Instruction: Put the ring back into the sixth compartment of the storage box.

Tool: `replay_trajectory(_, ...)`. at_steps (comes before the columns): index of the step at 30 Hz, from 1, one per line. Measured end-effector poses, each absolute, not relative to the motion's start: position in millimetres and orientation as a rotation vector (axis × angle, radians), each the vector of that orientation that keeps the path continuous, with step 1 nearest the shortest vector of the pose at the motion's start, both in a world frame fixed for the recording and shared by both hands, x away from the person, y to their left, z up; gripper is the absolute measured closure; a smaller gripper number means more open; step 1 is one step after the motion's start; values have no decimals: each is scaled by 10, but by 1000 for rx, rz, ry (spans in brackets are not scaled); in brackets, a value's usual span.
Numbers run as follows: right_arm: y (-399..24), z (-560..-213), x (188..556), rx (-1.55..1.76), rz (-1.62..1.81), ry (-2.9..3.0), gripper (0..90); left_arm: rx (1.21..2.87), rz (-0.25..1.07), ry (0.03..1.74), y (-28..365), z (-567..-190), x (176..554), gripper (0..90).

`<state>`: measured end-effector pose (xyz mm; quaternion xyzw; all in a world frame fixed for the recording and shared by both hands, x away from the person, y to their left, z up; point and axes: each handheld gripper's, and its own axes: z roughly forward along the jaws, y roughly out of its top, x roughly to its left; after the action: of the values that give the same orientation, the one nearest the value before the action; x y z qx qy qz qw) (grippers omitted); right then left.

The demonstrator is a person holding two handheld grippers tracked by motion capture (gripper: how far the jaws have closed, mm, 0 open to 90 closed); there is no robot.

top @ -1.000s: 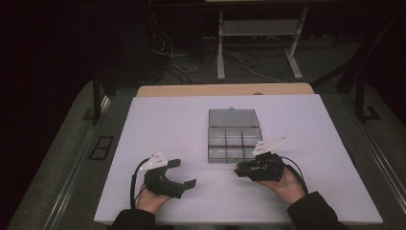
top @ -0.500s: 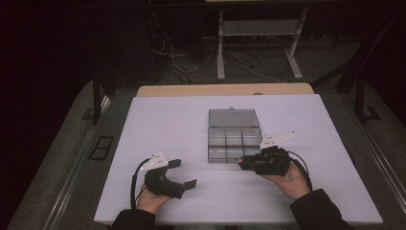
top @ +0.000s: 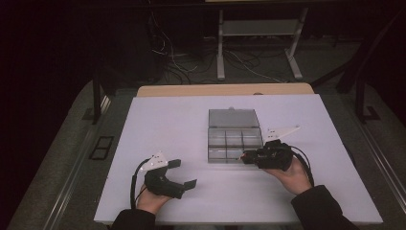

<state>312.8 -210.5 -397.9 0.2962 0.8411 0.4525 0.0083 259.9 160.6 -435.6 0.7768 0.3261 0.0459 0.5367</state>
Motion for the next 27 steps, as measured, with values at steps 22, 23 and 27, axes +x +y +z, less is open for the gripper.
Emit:
replay_trajectory(22, -2187, -3846, 3358, 973, 1396, 2597, 702, 1849, 112, 775, 1605, -4355, 2596, 0)
replay_trajectory(23, -2193, -3834, 3367, 983, 1392, 2594, 702, 1848, 110, 777, 1604, -4354, 2595, 0)
replay_trajectory(27, -2228, -3790, 3416, 994, 1392, 2580, 702, 1848, 111, 775, 1603, -4355, 2596, 0)
